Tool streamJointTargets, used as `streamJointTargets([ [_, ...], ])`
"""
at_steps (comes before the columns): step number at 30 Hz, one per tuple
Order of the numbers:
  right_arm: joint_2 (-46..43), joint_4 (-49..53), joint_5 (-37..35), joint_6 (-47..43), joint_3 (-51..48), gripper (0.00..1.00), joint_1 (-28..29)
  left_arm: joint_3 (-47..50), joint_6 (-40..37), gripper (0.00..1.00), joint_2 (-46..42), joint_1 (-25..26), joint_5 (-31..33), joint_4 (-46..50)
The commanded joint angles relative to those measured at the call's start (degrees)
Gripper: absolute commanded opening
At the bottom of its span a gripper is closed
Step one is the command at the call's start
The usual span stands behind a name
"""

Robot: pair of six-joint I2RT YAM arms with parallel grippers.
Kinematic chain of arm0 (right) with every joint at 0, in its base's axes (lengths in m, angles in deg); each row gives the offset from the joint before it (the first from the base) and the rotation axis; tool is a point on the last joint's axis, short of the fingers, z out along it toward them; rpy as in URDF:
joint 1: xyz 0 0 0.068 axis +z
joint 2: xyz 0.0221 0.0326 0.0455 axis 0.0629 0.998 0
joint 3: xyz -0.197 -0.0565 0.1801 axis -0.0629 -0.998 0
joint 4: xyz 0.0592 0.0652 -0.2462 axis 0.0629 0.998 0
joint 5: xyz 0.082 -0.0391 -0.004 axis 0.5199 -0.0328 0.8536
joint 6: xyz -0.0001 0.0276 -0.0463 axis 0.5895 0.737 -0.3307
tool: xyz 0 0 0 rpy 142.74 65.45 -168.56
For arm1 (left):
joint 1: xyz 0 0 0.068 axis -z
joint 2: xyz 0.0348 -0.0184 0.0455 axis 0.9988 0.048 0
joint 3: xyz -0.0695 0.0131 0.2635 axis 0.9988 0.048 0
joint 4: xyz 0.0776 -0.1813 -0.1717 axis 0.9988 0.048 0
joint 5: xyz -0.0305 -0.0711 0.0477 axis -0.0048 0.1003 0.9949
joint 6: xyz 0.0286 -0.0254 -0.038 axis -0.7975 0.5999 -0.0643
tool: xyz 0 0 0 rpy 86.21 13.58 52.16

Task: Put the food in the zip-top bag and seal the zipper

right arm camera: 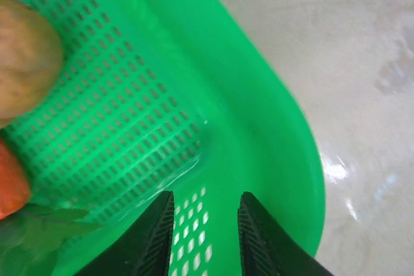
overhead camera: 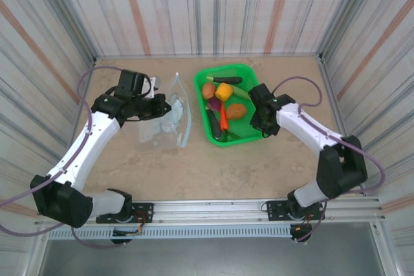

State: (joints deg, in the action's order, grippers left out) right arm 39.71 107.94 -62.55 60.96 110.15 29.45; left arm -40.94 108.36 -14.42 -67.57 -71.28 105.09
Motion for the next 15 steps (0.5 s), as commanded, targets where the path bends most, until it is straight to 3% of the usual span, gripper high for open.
streamJointTargets([
  [1,-6.3,-0.66,0.68,-3.91,-1.42,0.53,-0.11,1.58,4.04,0.0,-2.13,1.28,-2.7,-2.86],
  [5,-7.98,-8.14,8.67,-11.39,-0.96,0.87,-1.85,1.88,5.6,0.0,-2.01,2.61,-5.48,-4.68],
  [8,-3.18,-8.78,11.75,-8.31,2.27,0.99,-4.26,2.18,5.52,0.0,-2.84,2.64,-4.93,-4.66],
  [9,-1.08,-7.86,12.65,-5.72,3.74,0.99,-5.19,2.26,5.3,0.0,-3.24,2.64,-4.44,-4.56],
  [12,6.26,-6.5,18.67,1.84,7.36,0.87,-7.04,2.68,4.68,0.0,-4.48,2.56,-3.49,-4.03],
  [15,9.77,-8.93,18.64,8.72,8.24,0.87,-6.44,2.9,4.3,0.0,-5.43,2.48,-3.3,-3.41],
])
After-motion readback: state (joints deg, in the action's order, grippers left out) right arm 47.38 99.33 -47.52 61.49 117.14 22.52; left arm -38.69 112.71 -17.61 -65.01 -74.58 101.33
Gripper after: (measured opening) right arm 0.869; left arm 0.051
